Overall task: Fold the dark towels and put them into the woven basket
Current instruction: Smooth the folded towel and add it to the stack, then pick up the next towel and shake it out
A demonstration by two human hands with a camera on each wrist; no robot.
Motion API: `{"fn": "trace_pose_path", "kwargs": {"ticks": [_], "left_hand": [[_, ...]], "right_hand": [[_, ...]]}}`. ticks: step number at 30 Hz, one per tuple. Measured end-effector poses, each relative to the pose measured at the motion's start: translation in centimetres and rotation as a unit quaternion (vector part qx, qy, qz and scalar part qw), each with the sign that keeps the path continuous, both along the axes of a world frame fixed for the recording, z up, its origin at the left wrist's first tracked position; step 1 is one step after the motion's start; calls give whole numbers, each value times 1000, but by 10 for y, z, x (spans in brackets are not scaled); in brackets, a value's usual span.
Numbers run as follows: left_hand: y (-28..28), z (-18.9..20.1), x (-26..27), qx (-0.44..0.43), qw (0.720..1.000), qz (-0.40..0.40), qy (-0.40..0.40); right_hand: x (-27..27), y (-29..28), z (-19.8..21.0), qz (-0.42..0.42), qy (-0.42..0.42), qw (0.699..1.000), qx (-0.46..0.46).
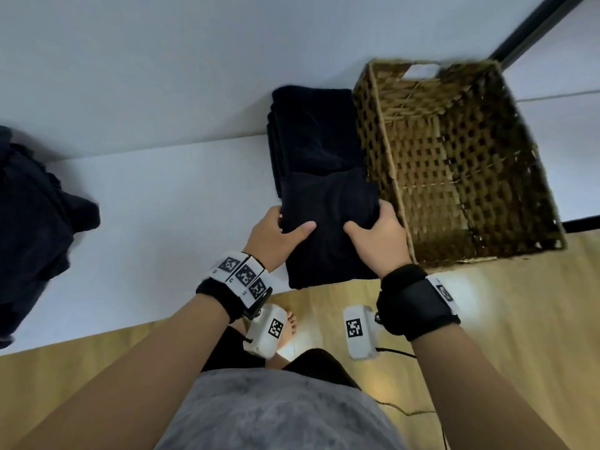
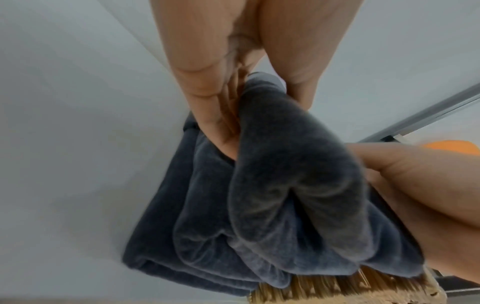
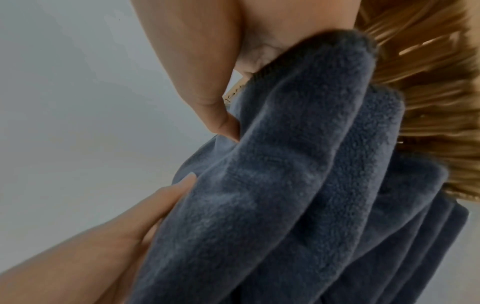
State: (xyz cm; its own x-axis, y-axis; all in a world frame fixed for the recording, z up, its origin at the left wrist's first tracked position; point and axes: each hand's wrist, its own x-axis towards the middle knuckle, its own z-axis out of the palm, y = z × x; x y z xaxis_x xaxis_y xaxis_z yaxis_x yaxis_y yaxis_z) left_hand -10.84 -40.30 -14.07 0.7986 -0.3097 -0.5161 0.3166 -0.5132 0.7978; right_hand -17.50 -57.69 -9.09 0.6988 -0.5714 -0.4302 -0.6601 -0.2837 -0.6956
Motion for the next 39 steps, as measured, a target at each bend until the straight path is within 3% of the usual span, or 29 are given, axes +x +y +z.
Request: {"fn": "trace_pose_path", "kwargs": {"ticks": [3, 6, 9, 13, 17, 20, 25, 28, 30, 33, 39], "left_hand": [[-18, -4, -2, -9, 1000, 7, -1], [-22, -10, -6, -2, 1000, -27, -1], [-23, -16, -6, 18, 996, -60, -59], [-31, -27, -1, 86, 981, -117, -127], [-40, -35, 8, 164, 972, -151, -76], [-46, -32, 13, 203, 964, -156, -66], [-31, -15, 17, 180, 971, -160, -7], [3, 0, 25, 81, 990, -82, 79], [41, 8, 35, 61, 995, -25, 72], [117, 16, 52, 85, 994, 57, 43], [283, 20, 74, 219, 960, 173, -4]], "right_hand": [[2, -5, -2, 10, 14, 998, -55], [-1, 5, -7, 73, 34, 988, -129], [-3, 14, -16, 143, 38, 965, -216], [4, 12, -32, 200, 52, 967, -150], [11, 0, -46, 223, 146, 955, -132], [14, -3, -47, 214, 161, 956, -118], [25, 9, -29, 199, 193, 954, -114], [38, 32, -10, 207, 143, 955, -154], [53, 58, 1, 246, 86, 953, -153], [81, 112, 12, 308, 34, 946, -94], [121, 228, 10, 407, 38, 913, -19]]}}
